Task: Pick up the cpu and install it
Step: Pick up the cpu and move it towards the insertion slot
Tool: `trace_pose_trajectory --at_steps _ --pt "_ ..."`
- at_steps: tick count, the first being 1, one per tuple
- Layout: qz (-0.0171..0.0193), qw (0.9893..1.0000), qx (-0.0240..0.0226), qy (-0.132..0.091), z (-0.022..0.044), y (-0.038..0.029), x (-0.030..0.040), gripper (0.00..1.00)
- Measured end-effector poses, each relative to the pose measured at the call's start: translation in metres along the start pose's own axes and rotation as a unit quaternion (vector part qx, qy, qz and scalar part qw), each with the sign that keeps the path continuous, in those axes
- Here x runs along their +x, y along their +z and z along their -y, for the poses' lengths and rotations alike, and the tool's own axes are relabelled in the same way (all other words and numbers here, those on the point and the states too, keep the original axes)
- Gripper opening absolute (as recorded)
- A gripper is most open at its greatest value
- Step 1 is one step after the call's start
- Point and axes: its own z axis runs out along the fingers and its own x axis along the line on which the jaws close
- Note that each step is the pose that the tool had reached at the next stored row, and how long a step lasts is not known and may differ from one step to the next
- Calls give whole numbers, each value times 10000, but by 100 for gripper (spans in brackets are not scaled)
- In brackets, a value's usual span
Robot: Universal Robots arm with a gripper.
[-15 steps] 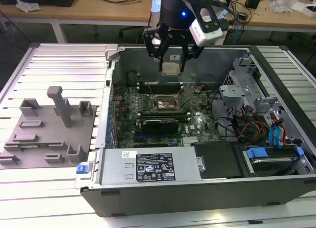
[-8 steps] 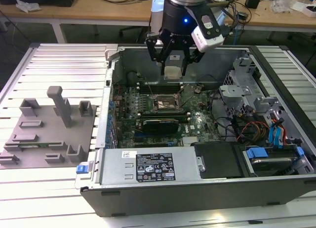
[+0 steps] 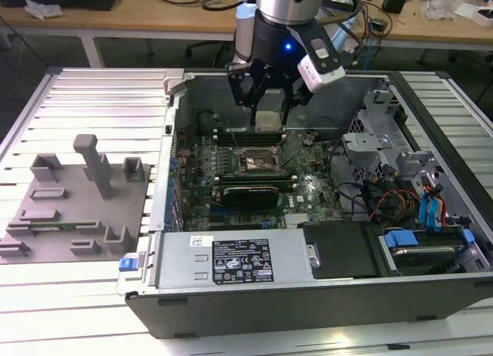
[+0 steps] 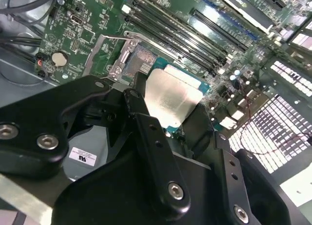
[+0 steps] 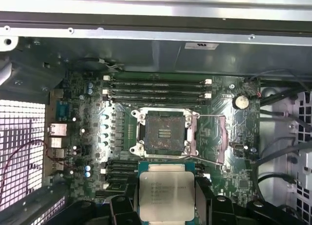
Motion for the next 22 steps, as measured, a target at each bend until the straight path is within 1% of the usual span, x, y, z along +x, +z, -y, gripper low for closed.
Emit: trace_pose_trajectory --at_steps 2,4,5,9,10,14,16,17,19,22 --pt "0 10000 5 -14 -7 37 -3 55" --pt "0 10000 9 -35 -16 101 -9 55" --pt "-1 10000 12 -41 -26 131 -21 55" --pt "-1 10000 17 -42 -56 209 -62 55" --pt "0 10000 17 -36 -78 243 -66 55" --pt "1 10000 17 12 -120 269 -67 55" --pt "2 10000 16 29 -164 287 -68 55" --pt "2 10000 16 29 -173 296 -68 55" --pt "7 10000 16 29 -188 338 -68 55" --pt "16 10000 17 28 -195 384 -68 55"
